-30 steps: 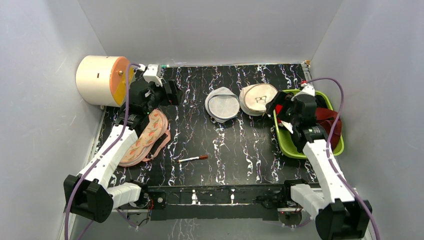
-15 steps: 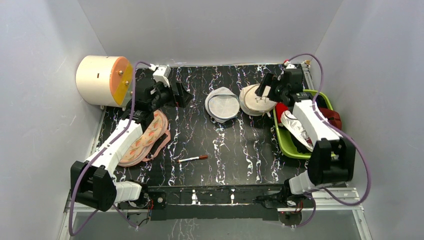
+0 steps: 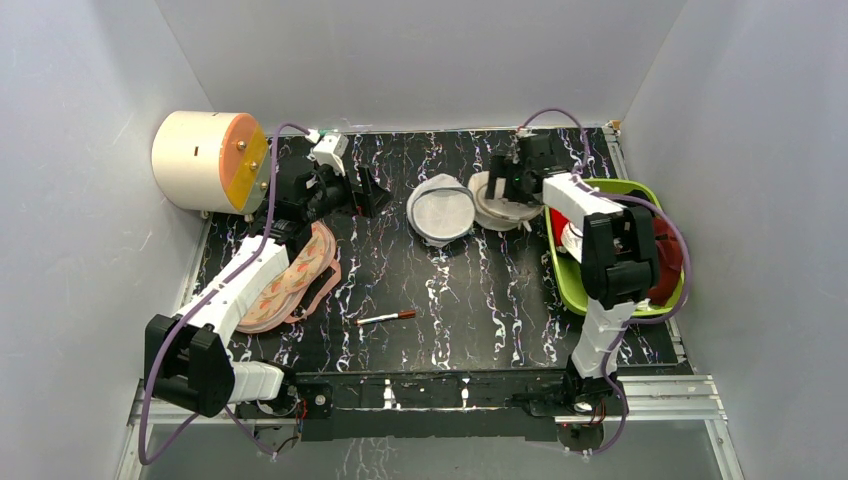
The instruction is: Unzip the laundry bag and remove the bra
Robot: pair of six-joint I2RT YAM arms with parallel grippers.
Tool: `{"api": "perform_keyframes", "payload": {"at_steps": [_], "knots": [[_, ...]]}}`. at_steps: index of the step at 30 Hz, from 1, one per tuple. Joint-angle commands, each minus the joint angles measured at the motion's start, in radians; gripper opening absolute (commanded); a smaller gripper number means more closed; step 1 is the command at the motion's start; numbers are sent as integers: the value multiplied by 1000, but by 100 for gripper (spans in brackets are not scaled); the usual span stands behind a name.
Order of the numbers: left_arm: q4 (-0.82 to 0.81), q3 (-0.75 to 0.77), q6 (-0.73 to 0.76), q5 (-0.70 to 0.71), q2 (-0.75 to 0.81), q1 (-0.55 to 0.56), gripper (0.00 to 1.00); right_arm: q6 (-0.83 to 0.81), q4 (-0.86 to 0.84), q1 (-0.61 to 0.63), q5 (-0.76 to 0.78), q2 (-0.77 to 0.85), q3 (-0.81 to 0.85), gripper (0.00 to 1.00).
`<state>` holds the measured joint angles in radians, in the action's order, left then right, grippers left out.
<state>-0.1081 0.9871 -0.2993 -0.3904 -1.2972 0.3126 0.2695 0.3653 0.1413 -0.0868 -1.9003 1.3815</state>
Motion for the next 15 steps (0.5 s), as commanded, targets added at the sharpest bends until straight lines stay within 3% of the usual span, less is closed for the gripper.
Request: {"api": "perform_keyframes", "payload": {"at_steps": [1,9,15], "knots": [[-24,5,-3,-24,8,5,99,10,8,159,-24,-37,13,98],[-29,5,-10,-34,-6,5,98,84,-65,378,-142,-23,-76,97],[-37,7,-24,-70,-30,7,98,97,-69,425,-182,90,-111,98]]}}
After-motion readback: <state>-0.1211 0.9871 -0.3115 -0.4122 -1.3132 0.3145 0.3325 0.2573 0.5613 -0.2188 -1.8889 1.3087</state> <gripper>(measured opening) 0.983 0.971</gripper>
